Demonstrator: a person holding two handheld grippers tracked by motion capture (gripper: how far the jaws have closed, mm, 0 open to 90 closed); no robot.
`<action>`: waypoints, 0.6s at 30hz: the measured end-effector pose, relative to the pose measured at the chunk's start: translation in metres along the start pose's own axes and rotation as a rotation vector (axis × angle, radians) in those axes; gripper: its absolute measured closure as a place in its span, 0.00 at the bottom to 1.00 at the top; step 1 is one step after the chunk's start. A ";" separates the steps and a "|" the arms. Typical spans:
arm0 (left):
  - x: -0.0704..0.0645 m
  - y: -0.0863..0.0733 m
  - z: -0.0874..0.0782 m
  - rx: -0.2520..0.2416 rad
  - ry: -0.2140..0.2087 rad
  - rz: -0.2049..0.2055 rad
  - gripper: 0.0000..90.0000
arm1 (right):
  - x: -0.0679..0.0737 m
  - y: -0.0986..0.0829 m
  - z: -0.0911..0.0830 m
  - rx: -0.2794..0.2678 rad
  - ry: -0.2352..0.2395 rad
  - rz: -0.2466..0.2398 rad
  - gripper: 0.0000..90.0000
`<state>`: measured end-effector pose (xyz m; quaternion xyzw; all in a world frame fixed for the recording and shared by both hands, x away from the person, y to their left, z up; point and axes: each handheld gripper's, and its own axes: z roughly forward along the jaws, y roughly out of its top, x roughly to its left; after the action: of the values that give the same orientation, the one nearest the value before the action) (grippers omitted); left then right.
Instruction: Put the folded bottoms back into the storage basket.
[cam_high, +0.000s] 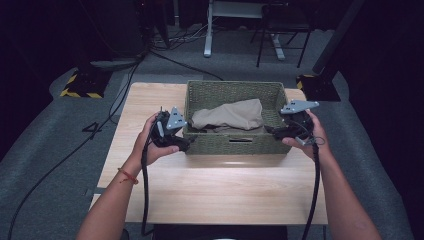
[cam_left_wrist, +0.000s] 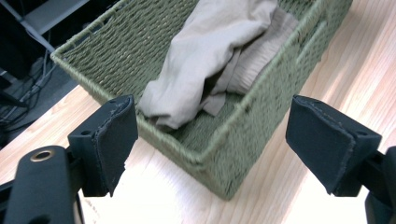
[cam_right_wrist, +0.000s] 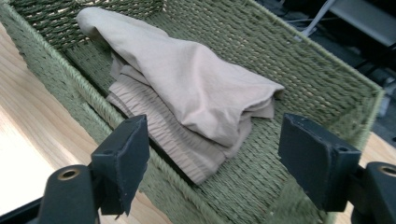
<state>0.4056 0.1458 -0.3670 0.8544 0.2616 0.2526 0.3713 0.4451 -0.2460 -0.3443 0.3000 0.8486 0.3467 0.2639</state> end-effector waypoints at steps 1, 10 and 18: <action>-0.001 -0.002 -0.002 0.000 0.001 0.005 0.19 | 0.001 -0.002 -0.003 -0.004 -0.003 -0.003 0.27; -0.012 -0.027 -0.016 0.011 0.041 0.007 0.19 | 0.010 -0.019 -0.021 -0.026 -0.017 -0.034 0.26; -0.018 -0.055 -0.026 0.035 0.076 -0.012 0.19 | 0.019 -0.039 -0.037 -0.040 -0.038 -0.044 0.26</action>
<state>0.3615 0.1800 -0.3976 0.8488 0.2849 0.2782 0.3477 0.3950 -0.2711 -0.3550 0.2825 0.8426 0.3520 0.2938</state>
